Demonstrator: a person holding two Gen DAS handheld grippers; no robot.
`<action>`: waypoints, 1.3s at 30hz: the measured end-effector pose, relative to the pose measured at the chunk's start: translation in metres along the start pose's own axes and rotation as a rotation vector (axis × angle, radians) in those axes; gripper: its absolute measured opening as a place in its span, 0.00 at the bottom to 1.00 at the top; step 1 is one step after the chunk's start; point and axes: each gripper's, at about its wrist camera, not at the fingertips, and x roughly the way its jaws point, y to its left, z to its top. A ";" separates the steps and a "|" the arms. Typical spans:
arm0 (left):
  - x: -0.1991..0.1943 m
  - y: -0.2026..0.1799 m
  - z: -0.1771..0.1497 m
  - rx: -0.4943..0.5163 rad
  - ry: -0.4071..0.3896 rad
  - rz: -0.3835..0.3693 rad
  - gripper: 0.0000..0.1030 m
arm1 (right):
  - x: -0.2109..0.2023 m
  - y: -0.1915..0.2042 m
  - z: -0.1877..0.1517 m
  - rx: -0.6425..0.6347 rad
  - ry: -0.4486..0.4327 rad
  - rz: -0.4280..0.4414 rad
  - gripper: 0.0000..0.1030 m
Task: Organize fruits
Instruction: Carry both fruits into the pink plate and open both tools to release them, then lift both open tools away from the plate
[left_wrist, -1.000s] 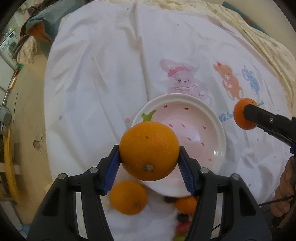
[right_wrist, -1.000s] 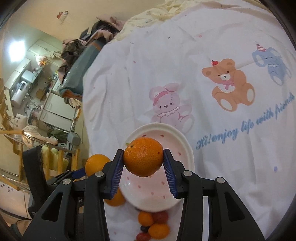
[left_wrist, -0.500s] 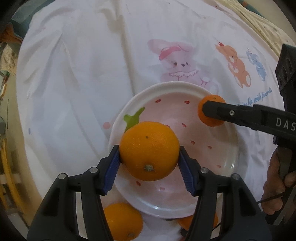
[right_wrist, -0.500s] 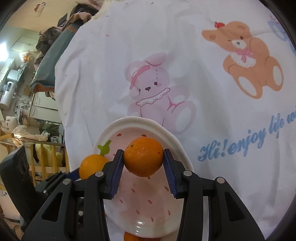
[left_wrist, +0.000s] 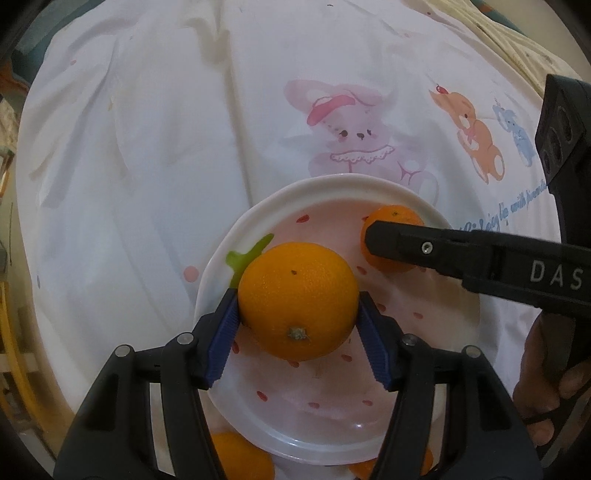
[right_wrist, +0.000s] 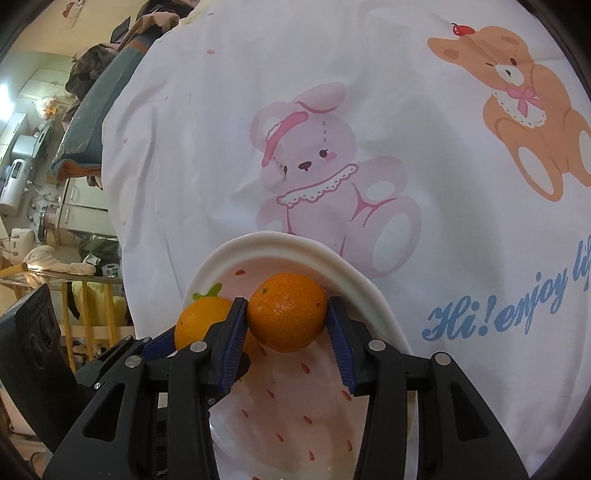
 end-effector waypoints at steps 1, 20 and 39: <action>0.000 -0.001 0.000 -0.001 -0.002 0.001 0.58 | -0.001 -0.001 0.000 0.005 -0.004 0.003 0.45; -0.017 0.002 -0.002 -0.007 -0.034 -0.016 0.82 | -0.029 -0.002 0.005 0.003 -0.074 0.018 0.72; -0.119 0.012 -0.049 -0.136 -0.233 -0.020 0.82 | -0.164 0.031 -0.089 -0.054 -0.374 -0.080 0.89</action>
